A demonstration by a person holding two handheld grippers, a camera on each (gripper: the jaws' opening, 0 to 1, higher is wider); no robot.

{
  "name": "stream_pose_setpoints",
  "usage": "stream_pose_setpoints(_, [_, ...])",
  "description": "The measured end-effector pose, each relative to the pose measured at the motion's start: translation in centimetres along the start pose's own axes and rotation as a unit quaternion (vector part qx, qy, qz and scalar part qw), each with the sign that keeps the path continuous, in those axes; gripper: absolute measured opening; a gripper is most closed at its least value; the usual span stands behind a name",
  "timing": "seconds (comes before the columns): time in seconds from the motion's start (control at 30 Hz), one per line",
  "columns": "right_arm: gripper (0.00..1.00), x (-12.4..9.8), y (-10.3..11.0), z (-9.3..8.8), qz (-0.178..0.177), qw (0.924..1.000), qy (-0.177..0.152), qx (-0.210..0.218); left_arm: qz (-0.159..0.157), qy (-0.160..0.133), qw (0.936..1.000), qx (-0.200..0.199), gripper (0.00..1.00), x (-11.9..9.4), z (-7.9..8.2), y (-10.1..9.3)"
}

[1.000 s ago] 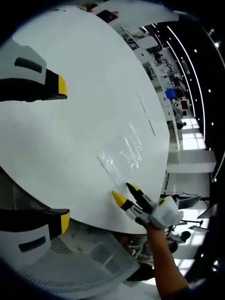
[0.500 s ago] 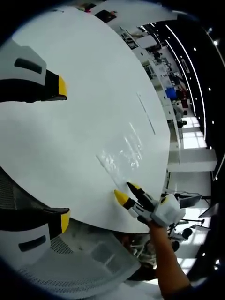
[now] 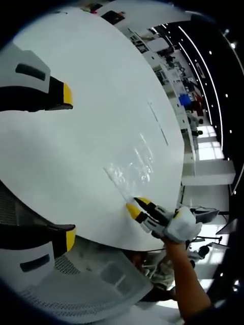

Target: Open the resealable bag by pulling the two sides of the seal apart until the entire bag opening is separated and visibly accessible.

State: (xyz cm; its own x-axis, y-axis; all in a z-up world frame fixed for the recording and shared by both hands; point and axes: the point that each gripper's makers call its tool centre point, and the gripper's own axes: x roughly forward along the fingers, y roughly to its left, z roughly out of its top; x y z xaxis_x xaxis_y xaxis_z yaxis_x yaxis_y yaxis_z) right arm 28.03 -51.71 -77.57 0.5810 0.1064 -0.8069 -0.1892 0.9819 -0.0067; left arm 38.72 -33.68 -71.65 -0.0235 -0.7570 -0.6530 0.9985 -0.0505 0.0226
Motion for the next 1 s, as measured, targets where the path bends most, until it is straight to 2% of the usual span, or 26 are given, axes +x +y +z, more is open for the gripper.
stream_pose_setpoints(0.07, [0.12, 0.4, 0.7, -0.5, 0.015, 0.9983, 0.024, -0.05, 0.0, 0.0, 1.0, 0.004, 0.91, -0.1, 0.3, 0.2])
stream_pose_setpoints(0.1, [0.12, 0.2, 0.7, -0.4, 0.019, 0.9983, 0.024, -0.049, 0.001, -0.001, 1.0, 0.005, 0.91, -0.2, 0.4, 0.4])
stream_pose_setpoints(0.13, [0.11, 0.2, 0.9, -0.4, 0.031, 0.9961, 0.029, -0.077, 0.001, -0.001, 1.0, 0.005, 0.91, -0.2, 0.5, 0.5])
stream_pose_setpoints(0.2, [0.08, 0.3, 1.2, -0.4, 0.044, 0.9932, 0.036, -0.102, -0.001, 0.002, 1.0, 0.008, 0.9, -0.1, 0.6, 0.3])
stream_pose_setpoints(0.23, [0.01, 0.3, 1.2, -0.4, 0.048, 0.9914, 0.039, -0.115, -0.002, 0.002, 1.0, 0.009, 0.9, 0.0, 0.6, 0.3])
stream_pose_setpoints(0.3, [0.0, 0.2, 1.2, -0.5, 0.049, 0.9865, 0.046, -0.149, -0.004, 0.004, 0.9999, 0.01, 0.9, 0.1, 0.6, 0.1])
stream_pose_setpoints(0.4, [0.0, 0.3, 1.2, -0.5, 0.056, 0.9878, 0.048, -0.137, -0.007, 0.006, 0.9999, 0.014, 0.89, 0.2, 0.6, 0.0])
stream_pose_setpoints(0.53, [0.0, 0.4, 1.3, -0.5, 0.059, 0.9865, 0.049, -0.145, -0.009, 0.008, 0.9998, 0.014, 0.88, 0.3, 0.6, 0.1])
stream_pose_setpoints(0.77, [0.0, -0.3, 2.7, -0.1, 0.082, 0.9835, 0.033, -0.158, -0.015, 0.011, 0.9996, 0.023, 0.86, 0.9, 0.8, 0.0])
stream_pose_setpoints(0.93, [0.0, -1.0, 4.2, 0.0, 0.103, 0.9793, 0.027, -0.172, -0.025, 0.019, 0.9989, 0.035, 0.85, 1.5, 0.8, -0.2])
stream_pose_setpoints(1.0, [0.0, -1.3, 4.9, 0.1, 0.117, 0.9742, 0.022, -0.192, -0.028, 0.022, 0.9981, 0.051, 0.82, 1.7, 0.9, -0.3])
